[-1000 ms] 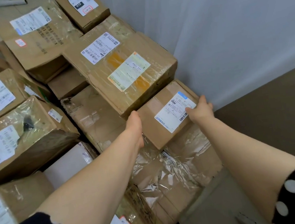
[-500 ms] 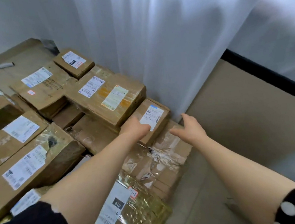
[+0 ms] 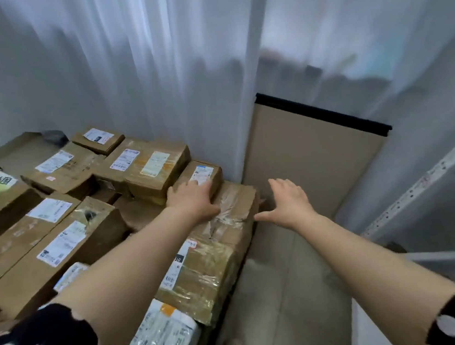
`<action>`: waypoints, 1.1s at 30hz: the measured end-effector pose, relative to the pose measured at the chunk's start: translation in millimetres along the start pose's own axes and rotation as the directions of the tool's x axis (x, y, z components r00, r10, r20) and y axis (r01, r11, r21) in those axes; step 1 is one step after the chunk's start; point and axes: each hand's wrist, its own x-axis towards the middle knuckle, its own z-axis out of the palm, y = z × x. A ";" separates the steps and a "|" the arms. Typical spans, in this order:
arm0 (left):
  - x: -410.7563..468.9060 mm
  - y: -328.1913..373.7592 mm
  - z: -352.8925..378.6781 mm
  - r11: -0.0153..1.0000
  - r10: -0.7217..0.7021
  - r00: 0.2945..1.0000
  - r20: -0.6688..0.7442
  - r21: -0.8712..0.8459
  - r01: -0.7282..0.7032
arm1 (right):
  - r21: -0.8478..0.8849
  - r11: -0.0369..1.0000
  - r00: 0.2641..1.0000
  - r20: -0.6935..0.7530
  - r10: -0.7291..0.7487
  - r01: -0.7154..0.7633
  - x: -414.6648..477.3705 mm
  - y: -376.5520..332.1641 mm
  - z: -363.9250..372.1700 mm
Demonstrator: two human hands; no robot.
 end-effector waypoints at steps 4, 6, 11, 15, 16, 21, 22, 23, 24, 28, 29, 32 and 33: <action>-75.3 15.7 0.2 0.982 0.165 0.986 -0.021 0.093 -0.163 | -0.087 0.995 0.997 0.066 0.048 -0.042 -84.3 -1.7 -5.6; -106.0 21.3 -4.1 0.971 0.214 0.977 -0.025 0.114 -0.210 | -0.103 0.992 0.994 0.081 0.075 -0.067 -122.1 -6.3 -11.4; -175.9 31.7 -12.3 0.924 0.360 0.931 -0.050 0.152 -0.349 | -0.096 0.982 0.986 0.035 0.165 -0.161 -215.0 -21.2 -18.9; -233.0 18.5 -4.0 0.875 0.465 0.884 -0.044 0.173 -0.452 | -0.049 0.962 0.963 -0.008 0.270 -0.270 -291.0 -43.3 -8.0; -248.3 11.6 -0.3 0.865 0.479 0.877 -0.035 0.187 -0.465 | -0.042 0.955 0.956 -0.009 0.294 -0.294 -309.7 -51.8 -3.0; -324.3 -18.1 8.7 0.816 0.548 0.836 -0.010 0.226 -0.532 | -0.020 0.928 0.928 -0.018 0.372 -0.373 -394.6 -101.2 16.0; -339.7 -21.1 7.6 0.805 0.565 0.825 -0.013 0.230 -0.547 | -0.025 0.923 0.924 -0.026 0.383 -0.383 -410.8 -109.9 17.8; -354.2 -23.5 6.6 0.794 0.580 0.814 -0.014 0.231 -0.562 | -0.036 0.918 0.919 -0.037 0.393 -0.394 -426.6 -117.3 19.2; -368.8 -25.5 5.6 0.781 0.597 0.802 -0.014 0.236 -0.578 | -0.046 0.912 0.913 -0.050 0.406 -0.408 -442.0 -123.5 19.9; -426.9 -36.2 3.3 0.727 0.658 0.753 -0.010 0.271 -0.631 | -0.050 0.890 0.888 -0.114 0.446 -0.453 -501.3 -146.6 18.6; -441.9 -40.3 3.1 0.712 0.674 0.739 -0.010 0.279 -0.645 | -0.045 0.885 0.881 -0.129 0.455 -0.463 -517.4 -154.6 19.2; -489.4 -55.0 6.1 0.679 0.710 0.704 -0.034 0.301 -0.670 | -0.024 0.867 0.857 -0.171 0.486 -0.497 -568.8 -181.3 26.6; -506.4 -60.6 8.3 0.672 0.716 0.697 -0.035 0.306 -0.675 | -0.014 0.862 0.850 -0.180 0.496 -0.506 -586.5 -190.2 31.0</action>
